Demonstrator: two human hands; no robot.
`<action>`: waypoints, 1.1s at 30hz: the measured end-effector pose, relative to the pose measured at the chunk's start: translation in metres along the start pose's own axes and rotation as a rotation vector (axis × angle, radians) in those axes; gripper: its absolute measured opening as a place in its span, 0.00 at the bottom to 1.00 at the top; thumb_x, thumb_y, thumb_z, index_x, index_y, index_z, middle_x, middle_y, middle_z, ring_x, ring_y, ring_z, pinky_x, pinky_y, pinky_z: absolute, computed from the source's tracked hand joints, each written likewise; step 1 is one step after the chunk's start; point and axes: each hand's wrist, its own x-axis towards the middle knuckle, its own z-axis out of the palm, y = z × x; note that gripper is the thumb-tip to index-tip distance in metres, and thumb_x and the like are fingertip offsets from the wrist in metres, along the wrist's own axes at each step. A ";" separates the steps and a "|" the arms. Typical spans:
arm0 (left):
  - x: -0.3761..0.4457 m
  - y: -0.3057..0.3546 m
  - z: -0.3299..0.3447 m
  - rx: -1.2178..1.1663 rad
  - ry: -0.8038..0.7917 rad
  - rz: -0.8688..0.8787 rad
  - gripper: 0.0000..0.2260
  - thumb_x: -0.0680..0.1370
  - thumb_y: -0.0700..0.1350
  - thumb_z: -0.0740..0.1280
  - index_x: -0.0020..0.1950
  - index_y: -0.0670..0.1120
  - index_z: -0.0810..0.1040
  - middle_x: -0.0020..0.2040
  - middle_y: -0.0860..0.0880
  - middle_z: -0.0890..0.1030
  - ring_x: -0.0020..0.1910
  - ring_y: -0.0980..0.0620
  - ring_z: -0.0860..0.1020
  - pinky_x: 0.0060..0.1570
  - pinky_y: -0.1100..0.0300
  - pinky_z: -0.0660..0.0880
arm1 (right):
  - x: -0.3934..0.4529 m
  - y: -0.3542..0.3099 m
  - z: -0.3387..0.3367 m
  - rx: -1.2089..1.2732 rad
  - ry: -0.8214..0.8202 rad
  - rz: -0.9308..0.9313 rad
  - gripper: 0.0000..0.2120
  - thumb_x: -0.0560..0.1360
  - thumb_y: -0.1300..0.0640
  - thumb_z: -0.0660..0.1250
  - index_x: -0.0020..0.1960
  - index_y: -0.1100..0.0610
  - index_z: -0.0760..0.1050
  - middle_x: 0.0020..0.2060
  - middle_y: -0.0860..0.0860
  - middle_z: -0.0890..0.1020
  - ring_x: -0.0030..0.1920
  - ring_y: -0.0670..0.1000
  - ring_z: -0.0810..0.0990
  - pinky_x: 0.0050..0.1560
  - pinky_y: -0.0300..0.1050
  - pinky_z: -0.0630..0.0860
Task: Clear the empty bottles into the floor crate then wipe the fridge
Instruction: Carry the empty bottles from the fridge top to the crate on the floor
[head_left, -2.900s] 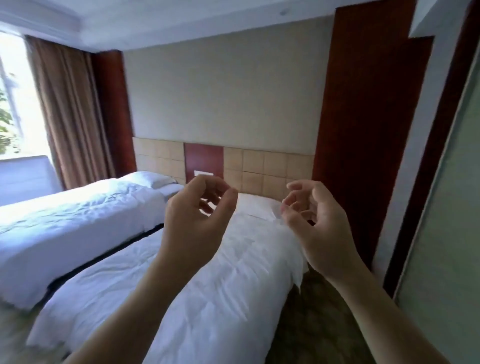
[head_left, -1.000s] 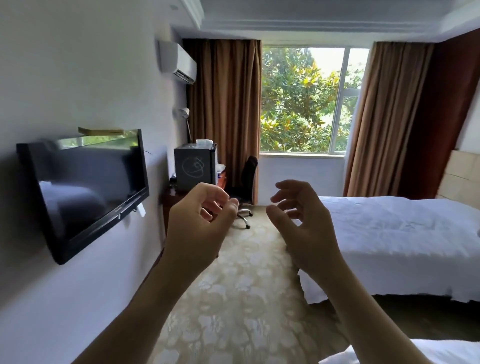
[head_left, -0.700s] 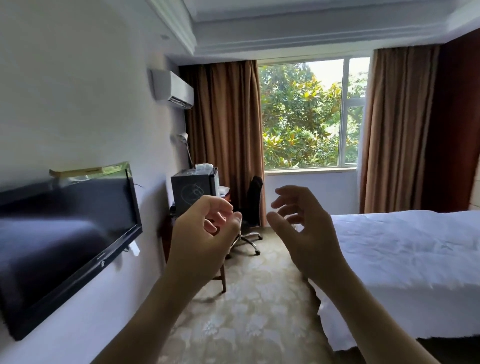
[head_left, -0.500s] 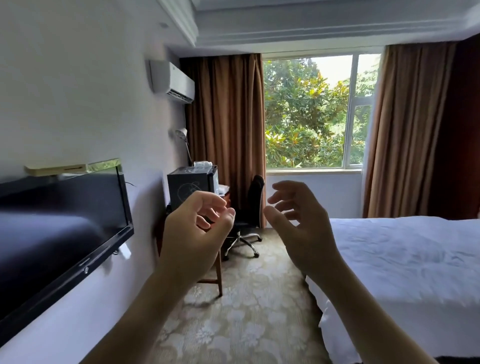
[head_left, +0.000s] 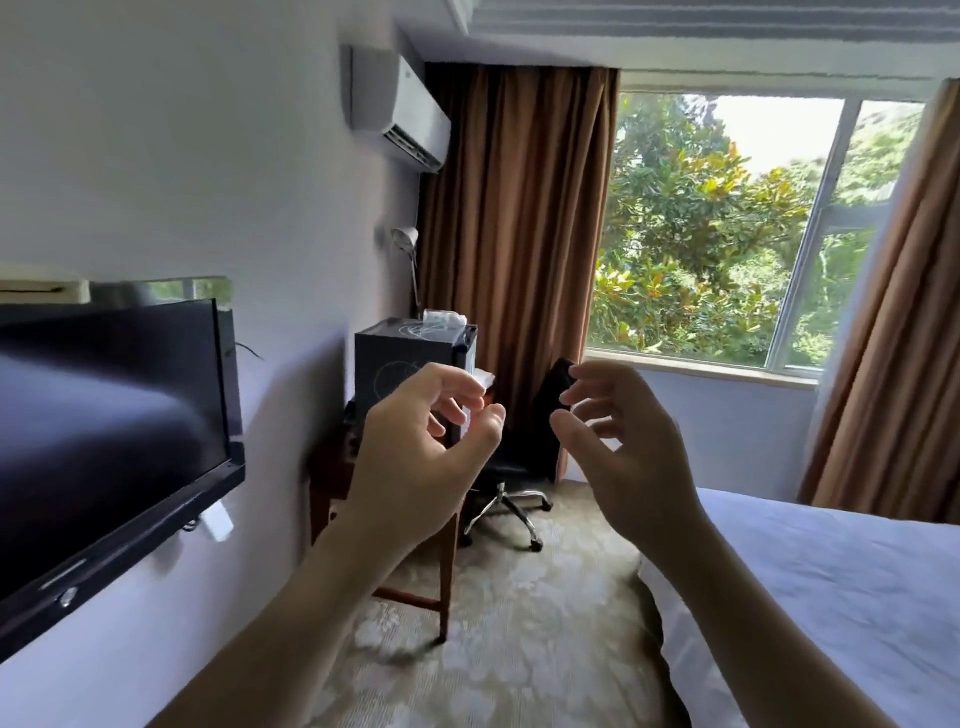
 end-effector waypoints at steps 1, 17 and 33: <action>0.019 -0.018 0.008 -0.004 0.001 -0.006 0.06 0.71 0.57 0.67 0.46 0.58 0.78 0.45 0.61 0.82 0.44 0.56 0.81 0.42 0.56 0.78 | 0.018 0.016 0.010 0.004 0.004 -0.003 0.15 0.71 0.55 0.69 0.57 0.55 0.75 0.43 0.44 0.82 0.42 0.44 0.82 0.39 0.32 0.76; 0.181 -0.254 0.178 0.049 -0.022 -0.049 0.07 0.72 0.56 0.68 0.48 0.57 0.77 0.44 0.58 0.82 0.44 0.51 0.81 0.43 0.52 0.78 | 0.201 0.293 0.069 0.162 0.057 0.077 0.14 0.70 0.57 0.69 0.54 0.51 0.75 0.41 0.44 0.81 0.40 0.46 0.81 0.39 0.37 0.77; 0.373 -0.434 0.361 0.162 0.048 -0.107 0.05 0.72 0.49 0.70 0.48 0.54 0.78 0.43 0.58 0.82 0.41 0.56 0.80 0.40 0.68 0.74 | 0.426 0.559 0.096 0.320 0.001 0.041 0.17 0.72 0.67 0.73 0.56 0.51 0.76 0.44 0.46 0.82 0.40 0.46 0.81 0.40 0.36 0.77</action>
